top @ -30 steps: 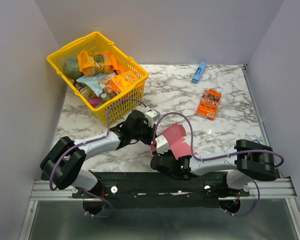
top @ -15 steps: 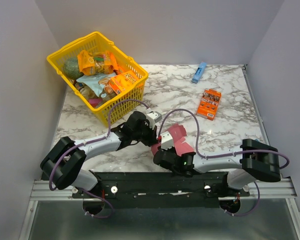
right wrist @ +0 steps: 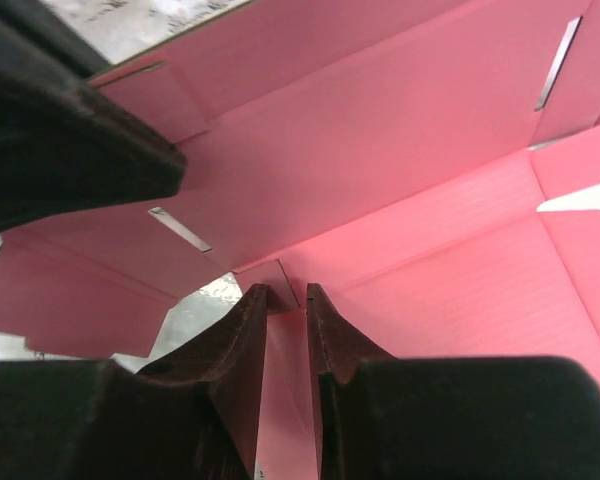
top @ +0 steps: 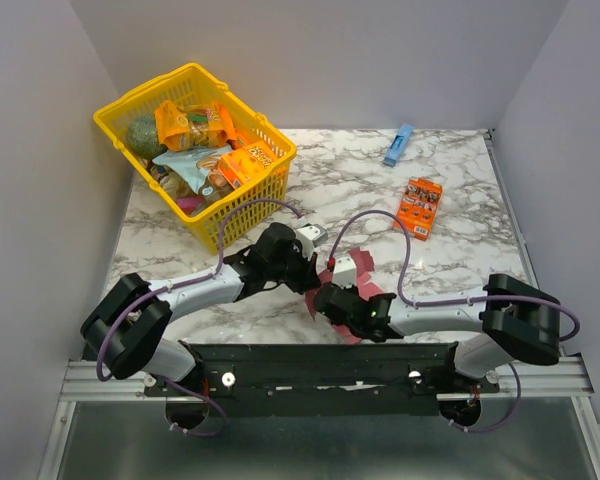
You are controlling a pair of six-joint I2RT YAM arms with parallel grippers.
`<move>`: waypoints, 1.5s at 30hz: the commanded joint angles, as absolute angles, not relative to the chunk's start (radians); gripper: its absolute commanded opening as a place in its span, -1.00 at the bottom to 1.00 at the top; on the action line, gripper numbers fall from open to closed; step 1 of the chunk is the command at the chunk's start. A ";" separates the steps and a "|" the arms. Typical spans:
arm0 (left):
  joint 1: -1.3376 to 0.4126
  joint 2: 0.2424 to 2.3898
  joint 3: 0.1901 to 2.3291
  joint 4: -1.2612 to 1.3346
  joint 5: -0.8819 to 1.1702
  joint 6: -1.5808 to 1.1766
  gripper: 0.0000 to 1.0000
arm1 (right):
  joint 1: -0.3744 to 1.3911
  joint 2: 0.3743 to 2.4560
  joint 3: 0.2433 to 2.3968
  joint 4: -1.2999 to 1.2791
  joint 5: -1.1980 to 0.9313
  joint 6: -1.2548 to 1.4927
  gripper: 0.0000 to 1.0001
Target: Fold the paper box
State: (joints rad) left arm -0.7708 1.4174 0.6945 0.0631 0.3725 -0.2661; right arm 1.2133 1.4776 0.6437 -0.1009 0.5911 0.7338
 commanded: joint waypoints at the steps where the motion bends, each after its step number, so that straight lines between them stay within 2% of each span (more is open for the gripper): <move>1: -0.781 1.396 0.715 0.011 0.360 -0.250 -1.00 | 1.200 1.540 0.701 -0.279 0.632 0.819 -0.38; 11: -0.782 1.388 0.718 0.008 0.360 -0.245 -1.00 | 1.200 1.641 0.788 -0.471 0.681 0.914 -0.26; 19: -0.782 1.373 0.715 0.006 0.339 -0.245 -1.00 | 1.200 1.637 0.781 -0.545 0.698 0.980 -0.17; 20: -0.782 1.370 0.712 0.006 0.327 -0.241 -1.00 | 1.198 1.606 0.775 -0.545 0.701 0.985 -0.16; 22: -0.782 1.368 0.707 0.005 0.281 -0.233 -1.00 | 1.198 1.557 0.741 -0.545 0.696 1.005 0.00; 24: -0.782 1.361 0.700 0.009 0.258 -0.212 -1.00 | 1.198 1.459 0.695 -0.545 0.667 1.019 0.25; 29: -0.814 1.335 0.681 0.040 0.219 -0.141 -1.00 | 1.192 1.257 0.631 -0.552 0.592 1.069 0.54; 37: -0.920 1.281 0.637 0.046 0.054 -0.015 -1.00 | 0.962 0.936 0.563 -0.384 0.341 1.127 0.68; 41: -0.960 1.250 0.611 0.066 -0.058 0.023 -1.00 | 0.855 0.844 0.465 -0.237 0.203 1.222 0.74; 45: -0.992 1.226 0.600 0.069 -0.116 0.044 -1.00 | 0.793 0.871 0.472 -0.120 0.153 1.267 0.74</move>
